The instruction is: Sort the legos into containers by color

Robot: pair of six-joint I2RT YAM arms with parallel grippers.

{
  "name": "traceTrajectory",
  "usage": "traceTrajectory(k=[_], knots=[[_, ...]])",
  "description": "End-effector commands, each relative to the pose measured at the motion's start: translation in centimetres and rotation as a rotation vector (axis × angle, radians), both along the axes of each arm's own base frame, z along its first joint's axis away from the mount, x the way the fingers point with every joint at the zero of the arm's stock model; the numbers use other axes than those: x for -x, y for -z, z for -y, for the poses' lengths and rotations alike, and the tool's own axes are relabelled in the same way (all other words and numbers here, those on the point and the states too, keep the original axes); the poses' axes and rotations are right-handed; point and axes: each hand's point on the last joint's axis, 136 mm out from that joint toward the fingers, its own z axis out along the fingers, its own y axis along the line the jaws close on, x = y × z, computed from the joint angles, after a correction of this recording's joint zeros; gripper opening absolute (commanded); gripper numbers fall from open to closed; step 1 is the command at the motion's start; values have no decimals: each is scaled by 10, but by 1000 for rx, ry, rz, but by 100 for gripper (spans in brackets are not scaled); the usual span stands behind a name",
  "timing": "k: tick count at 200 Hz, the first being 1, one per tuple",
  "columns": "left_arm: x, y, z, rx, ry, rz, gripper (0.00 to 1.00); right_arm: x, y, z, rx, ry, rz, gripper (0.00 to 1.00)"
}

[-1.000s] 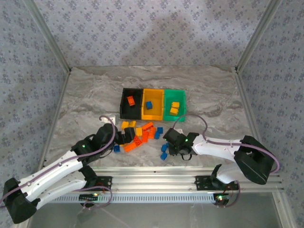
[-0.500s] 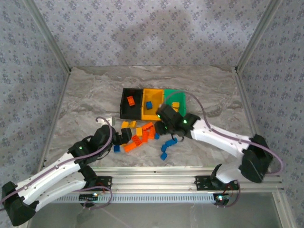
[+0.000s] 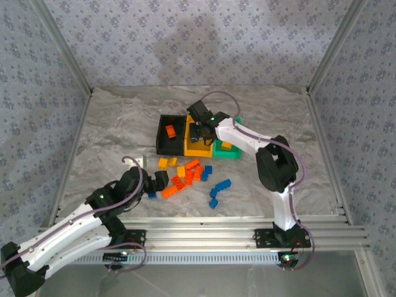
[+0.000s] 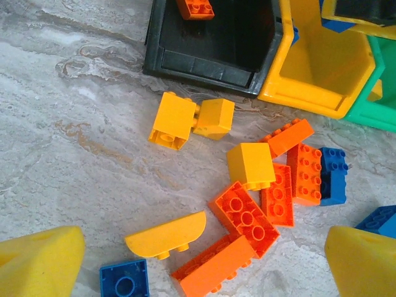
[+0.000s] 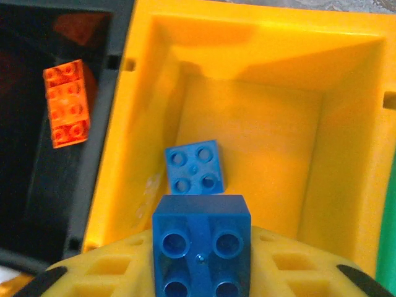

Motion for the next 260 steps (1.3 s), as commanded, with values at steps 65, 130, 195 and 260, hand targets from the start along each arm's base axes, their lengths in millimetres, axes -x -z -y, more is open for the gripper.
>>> traceTrajectory(k=[65,130,195,260], knots=[[0,1,2,-46,35,-9,99,-6,-53,1,-72,27,74,68],[-4,28,48,-204,243,-139,86,50,-63,42,-138,58,111,69],[15,73,77,-389,353,-243,72,89,-46,85,-153,120,99,70],[16,92,81,-408,346,-246,74,97,-46,105,-161,150,109,70]])
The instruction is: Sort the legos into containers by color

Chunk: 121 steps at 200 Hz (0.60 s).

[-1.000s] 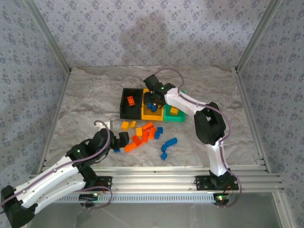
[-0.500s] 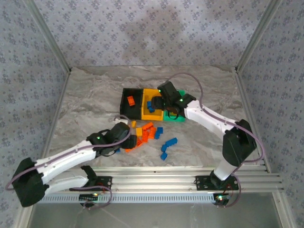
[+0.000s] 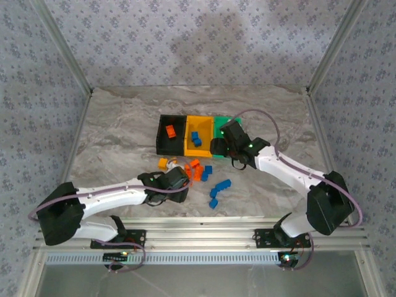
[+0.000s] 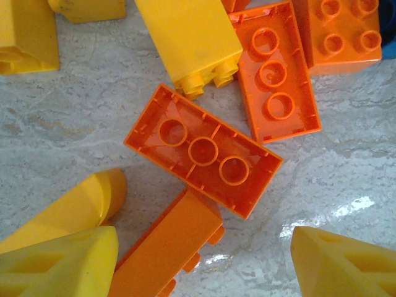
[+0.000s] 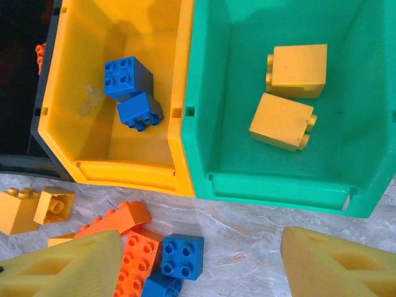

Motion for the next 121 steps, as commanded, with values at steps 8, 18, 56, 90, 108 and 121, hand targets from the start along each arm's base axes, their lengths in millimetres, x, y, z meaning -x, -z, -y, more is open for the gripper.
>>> traceTrajectory(k=[8,18,56,90,108,121], knots=[[4,5,8,23,1,-13,71,2,-7,11,-23,40,21,70],[11,7,14,40,17,-34,69,2,-7,15,-25,47,24,70],[37,4,36,72,88,-111,62,3,-7,27,-36,71,30,70],[43,-21,40,81,116,-73,67,5,-5,32,-39,76,29,71],[37,-20,28,30,85,-46,82,6,-3,32,-44,77,26,71],[37,-14,22,-13,81,-53,87,7,-2,32,-47,77,26,71]])
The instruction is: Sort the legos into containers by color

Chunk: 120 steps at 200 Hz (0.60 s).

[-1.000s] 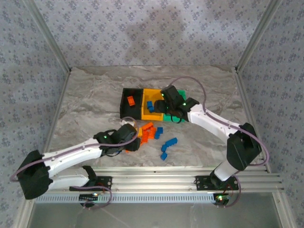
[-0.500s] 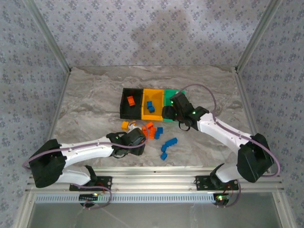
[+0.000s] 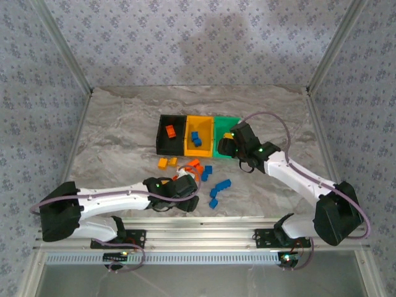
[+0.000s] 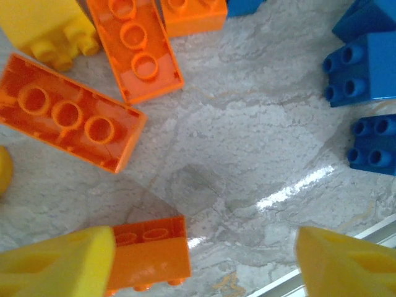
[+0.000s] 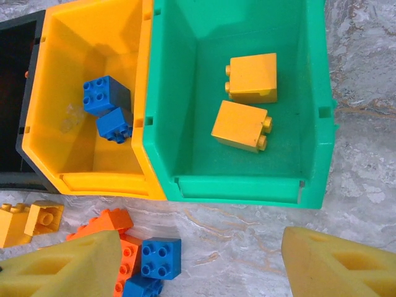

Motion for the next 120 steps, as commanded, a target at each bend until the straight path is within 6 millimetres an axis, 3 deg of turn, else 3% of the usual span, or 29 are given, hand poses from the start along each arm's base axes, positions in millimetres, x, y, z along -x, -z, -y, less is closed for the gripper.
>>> traceTrajectory(k=[1,22,36,120], knots=[[-2,0,-17,-83,-30,15,87,3,0,3,-21,10,2,71],[-2,14,-27,-150,-38,14,91,5,1,5,-19,12,1,71],[-3,21,-31,-169,-33,19,99,7,0,6,-21,13,4,72],[-4,46,-41,-247,-55,10,98,8,-4,15,-25,30,17,73]])
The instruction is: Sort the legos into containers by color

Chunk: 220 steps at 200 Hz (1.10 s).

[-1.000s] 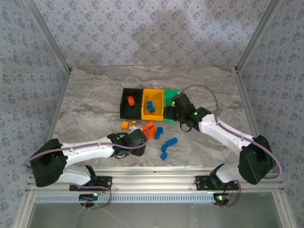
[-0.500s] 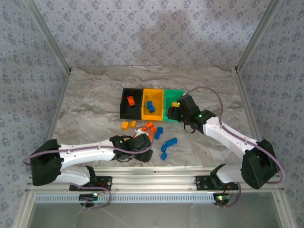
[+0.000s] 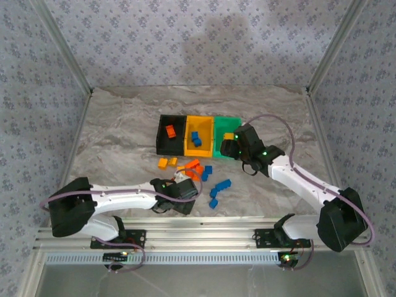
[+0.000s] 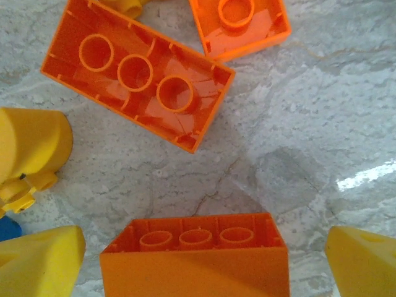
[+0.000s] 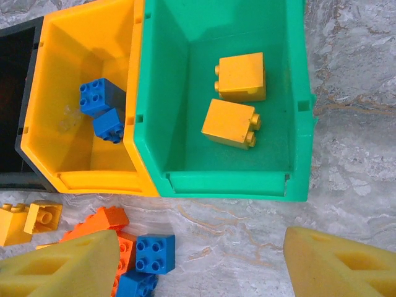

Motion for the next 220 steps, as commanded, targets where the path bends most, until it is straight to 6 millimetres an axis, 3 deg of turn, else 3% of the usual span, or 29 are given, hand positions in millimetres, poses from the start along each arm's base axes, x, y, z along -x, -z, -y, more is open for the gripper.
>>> traceTrajectory(k=[1,38,84,103,129,156,186,220], knots=[[1,12,-9,-47,-17,-5,98,2,-1,5,-12,14,3,73],[2,20,-4,-29,-12,-17,86,2,-3,7,-12,19,4,73],[2,14,1,-15,0,-22,69,3,-5,11,-13,30,7,73],[1,2,1,8,-8,-6,65,3,-5,11,-17,29,10,73],[-8,-33,6,69,-12,56,62,3,-5,12,-19,34,10,73],[-41,-82,4,149,-58,168,62,4,-4,15,-16,39,13,73],[-106,-133,-2,274,-173,300,63,5,-2,18,-18,51,9,73],[-177,-147,-7,287,-282,376,63,7,5,19,-14,56,-9,73]])
